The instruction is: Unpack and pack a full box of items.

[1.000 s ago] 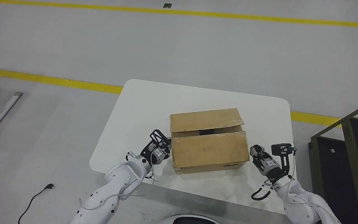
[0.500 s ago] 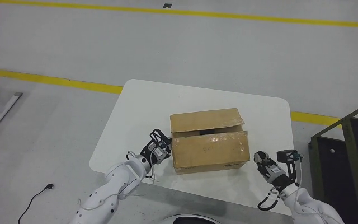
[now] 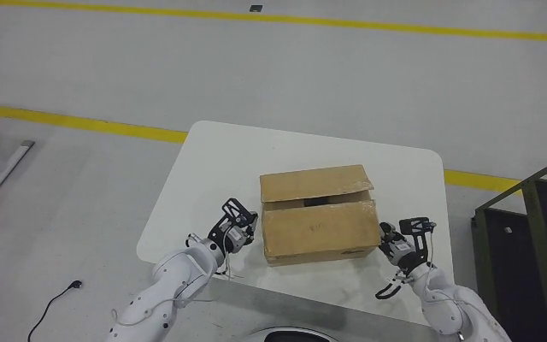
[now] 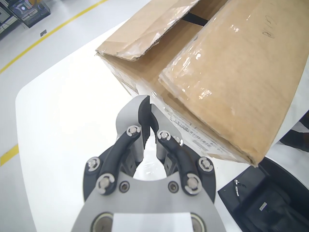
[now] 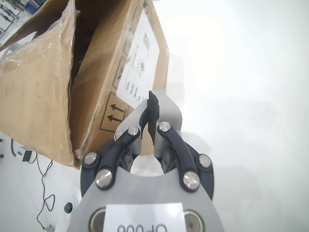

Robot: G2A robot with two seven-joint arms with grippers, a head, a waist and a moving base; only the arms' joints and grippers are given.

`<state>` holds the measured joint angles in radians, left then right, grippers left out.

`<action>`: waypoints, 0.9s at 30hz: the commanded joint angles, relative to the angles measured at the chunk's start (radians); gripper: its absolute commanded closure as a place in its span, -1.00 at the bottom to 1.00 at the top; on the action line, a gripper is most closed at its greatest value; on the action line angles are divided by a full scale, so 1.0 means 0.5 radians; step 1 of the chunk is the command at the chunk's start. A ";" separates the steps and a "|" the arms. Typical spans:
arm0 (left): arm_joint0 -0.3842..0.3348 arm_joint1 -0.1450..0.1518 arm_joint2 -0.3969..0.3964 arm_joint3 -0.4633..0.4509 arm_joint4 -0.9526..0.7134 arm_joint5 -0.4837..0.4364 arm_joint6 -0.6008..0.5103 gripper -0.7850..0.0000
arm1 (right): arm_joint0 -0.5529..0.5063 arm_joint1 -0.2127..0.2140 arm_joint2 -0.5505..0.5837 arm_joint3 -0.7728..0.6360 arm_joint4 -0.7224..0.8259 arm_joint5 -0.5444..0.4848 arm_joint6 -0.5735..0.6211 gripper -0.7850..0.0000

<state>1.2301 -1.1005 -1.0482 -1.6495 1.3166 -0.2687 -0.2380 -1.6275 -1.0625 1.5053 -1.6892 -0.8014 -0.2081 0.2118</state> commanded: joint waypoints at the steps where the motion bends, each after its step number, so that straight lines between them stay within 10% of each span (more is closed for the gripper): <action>1: -0.005 -0.004 0.003 0.006 -0.003 -0.004 -0.001 1.00 | -0.021 0.000 -0.003 -0.018 0.020 -0.048 0.016 1.00; 25: -0.074 -0.055 0.073 0.026 -0.053 -0.154 0.084 0.98 | -0.425 0.029 0.397 -0.338 0.233 -0.155 0.165 1.00; 27: -0.072 -0.057 0.070 0.021 -0.053 -0.156 0.088 0.11 | -0.409 0.029 0.425 -0.343 0.223 -0.095 0.159 0.73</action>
<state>1.1935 -1.1286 -1.0114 -1.6380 1.2901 -0.3469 -0.1945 -1.8378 -1.0480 1.7104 -1.8589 -0.6855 -0.2739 0.2923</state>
